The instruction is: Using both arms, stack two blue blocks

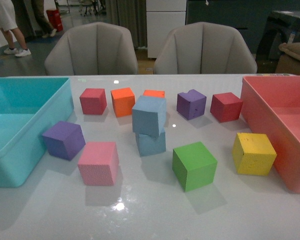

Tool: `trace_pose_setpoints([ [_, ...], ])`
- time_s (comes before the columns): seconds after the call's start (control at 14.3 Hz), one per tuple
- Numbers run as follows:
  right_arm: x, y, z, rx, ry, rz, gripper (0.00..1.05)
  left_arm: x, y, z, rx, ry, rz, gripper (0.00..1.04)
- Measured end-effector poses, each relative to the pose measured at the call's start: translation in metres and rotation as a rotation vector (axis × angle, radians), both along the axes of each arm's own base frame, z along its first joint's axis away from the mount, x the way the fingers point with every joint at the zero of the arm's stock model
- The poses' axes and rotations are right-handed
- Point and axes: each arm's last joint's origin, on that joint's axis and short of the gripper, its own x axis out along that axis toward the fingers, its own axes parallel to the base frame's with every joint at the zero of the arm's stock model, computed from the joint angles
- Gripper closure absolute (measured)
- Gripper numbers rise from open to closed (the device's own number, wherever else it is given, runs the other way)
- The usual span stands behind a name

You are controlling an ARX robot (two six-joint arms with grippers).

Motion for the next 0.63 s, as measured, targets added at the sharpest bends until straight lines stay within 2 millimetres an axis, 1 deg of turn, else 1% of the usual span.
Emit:
trace_pose_setpoints([
  [0.35, 0.0000, 0.0000, 0.0000, 0.000, 0.000, 0.000, 0.06, 0.0000, -0.0001, 0.0004, 0.000, -0.004, -0.002, 1.03],
  [0.42, 0.0000, 0.0000, 0.0000, 0.000, 0.000, 0.000, 0.06, 0.0000, -0.0001, 0.0004, 0.000, -0.004, -0.002, 1.01],
  [0.56, 0.0000, 0.0000, 0.0000, 0.000, 0.000, 0.000, 0.06, 0.0000, -0.0001, 0.0004, 0.000, -0.004, -0.002, 0.74],
  [0.63, 0.0000, 0.0000, 0.0000, 0.000, 0.000, 0.000, 0.06, 0.0000, -0.0001, 0.0004, 0.000, -0.004, -0.002, 0.65],
])
